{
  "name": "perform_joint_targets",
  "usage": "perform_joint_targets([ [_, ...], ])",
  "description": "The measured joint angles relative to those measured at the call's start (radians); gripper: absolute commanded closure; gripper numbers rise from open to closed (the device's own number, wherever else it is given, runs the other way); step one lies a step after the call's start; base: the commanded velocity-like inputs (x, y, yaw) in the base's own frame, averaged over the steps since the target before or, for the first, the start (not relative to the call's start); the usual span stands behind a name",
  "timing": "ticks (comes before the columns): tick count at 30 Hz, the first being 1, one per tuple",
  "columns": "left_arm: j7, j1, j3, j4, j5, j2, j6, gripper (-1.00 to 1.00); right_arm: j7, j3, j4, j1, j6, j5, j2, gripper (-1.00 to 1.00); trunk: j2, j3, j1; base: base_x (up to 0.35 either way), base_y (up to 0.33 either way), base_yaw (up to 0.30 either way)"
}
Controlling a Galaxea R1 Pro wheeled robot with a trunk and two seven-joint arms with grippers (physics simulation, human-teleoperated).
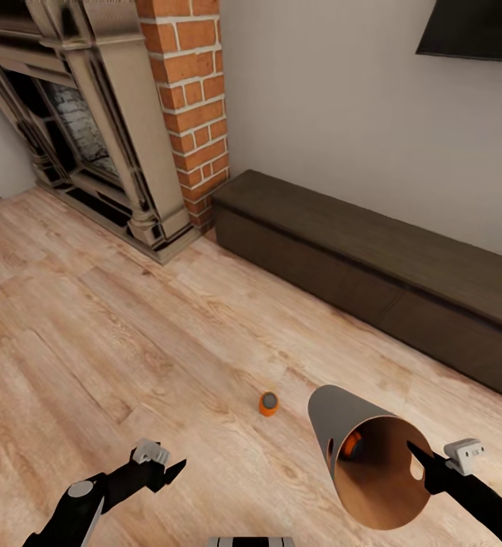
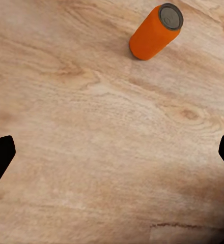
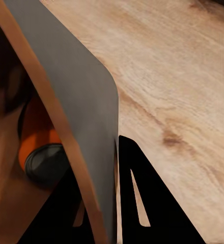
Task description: Put the three can of soda from the living room inside the tash can in the kitchen.
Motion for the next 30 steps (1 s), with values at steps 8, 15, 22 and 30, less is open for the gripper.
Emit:
perform_joint_targets([
  [8, 0.004, 0.000, -0.002, 0.004, 0.000, 0.000, -0.001, -1.00, 0.000, 0.000, 0.004, 0.000, 0.000, 0.000, -0.001, 1.00, 0.000, 0.009, 0.000, 0.002, 0.022, -0.190],
  [15, 0.003, 0.000, -0.003, 0.005, 0.001, 0.000, -0.002, -1.00, 0.000, 0.000, 0.004, 0.000, 0.000, 0.000, -0.001, 1.00, 0.000, 0.017, 0.000, 0.161, 0.126, -0.191],
  [22, 0.004, 0.000, -0.004, 0.005, 0.000, -0.001, -0.002, -1.00, 0.000, 0.000, 0.004, 0.000, 0.001, 0.000, 0.000, 1.00, 0.000, 0.024, 0.000, 0.257, 0.211, -0.192],
  [30, 0.006, 0.001, -0.004, 0.005, 0.000, -0.002, -0.002, -1.00, -0.001, 0.001, 0.004, 0.000, 0.001, 0.000, 0.003, 1.00, 0.000, 0.032, 0.000, 0.251, 0.194, -0.150],
])
